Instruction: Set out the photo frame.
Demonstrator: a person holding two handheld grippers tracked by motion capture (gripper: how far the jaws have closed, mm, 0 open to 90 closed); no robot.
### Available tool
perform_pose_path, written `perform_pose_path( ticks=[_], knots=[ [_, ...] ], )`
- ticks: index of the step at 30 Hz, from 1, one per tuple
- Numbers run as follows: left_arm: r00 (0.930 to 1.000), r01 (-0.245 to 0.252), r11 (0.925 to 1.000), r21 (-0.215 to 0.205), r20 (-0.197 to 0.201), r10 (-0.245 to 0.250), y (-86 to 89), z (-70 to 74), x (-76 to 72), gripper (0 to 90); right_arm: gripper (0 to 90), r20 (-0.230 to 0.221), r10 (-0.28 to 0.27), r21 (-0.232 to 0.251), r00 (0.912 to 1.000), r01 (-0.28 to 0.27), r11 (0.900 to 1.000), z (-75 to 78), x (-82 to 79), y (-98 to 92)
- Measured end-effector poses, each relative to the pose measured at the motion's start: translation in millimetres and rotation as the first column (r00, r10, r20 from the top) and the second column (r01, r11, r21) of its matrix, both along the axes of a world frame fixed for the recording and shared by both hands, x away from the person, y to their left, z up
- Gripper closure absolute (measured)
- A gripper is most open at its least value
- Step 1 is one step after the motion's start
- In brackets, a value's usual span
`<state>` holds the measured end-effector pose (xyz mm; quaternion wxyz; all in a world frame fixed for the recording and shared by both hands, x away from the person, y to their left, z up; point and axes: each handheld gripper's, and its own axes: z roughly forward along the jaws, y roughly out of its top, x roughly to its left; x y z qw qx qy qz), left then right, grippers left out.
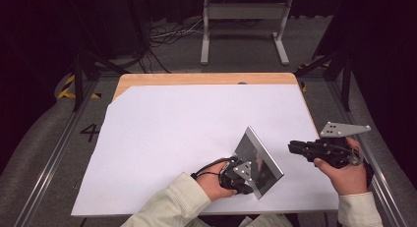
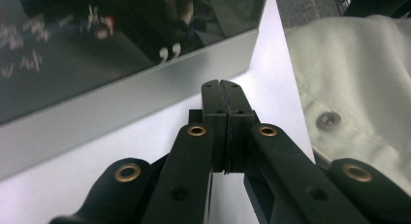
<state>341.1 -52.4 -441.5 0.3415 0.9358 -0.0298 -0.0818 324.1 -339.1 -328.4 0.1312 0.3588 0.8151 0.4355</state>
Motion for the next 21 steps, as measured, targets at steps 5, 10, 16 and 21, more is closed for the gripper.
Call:
perform_pose_path(
  ticks=[5, 10, 16, 21],
  knots=[
    [0.9996, -0.024, 0.9997, 0.002, -0.014, 0.024, 12.6, 0.4, 2.8, 90.0, 79.0, -0.023, 0.005, 0.001, 0.9997, -0.005, 1.000, 0.7, 0.5, -0.6],
    [0.9989, -0.042, 0.9991, -0.001, -0.020, 0.042, 25.8, 3.5, 7.5, 89.6, 79.6, -0.034, 0.016, -0.002, 0.9993, -0.016, 1.000, 1.3, 0.7, 0.5],
    [0.9987, -0.049, 0.9988, 0.005, -0.017, 0.049, 39.8, 5.8, 12.4, 89.7, 84.1, -0.044, 0.029, 0.003, 0.9986, -0.028, 1.000, 4.1, -1.9, 0.4],
    [0.9977, -0.065, 0.9979, 0.000, -0.018, 0.065, 46.6, 7.5, 13.7, 89.7, 84.2, -0.048, 0.024, -0.004, 0.9986, -0.024, 1.000, 6.4, -4.0, -0.1]
  ],
)
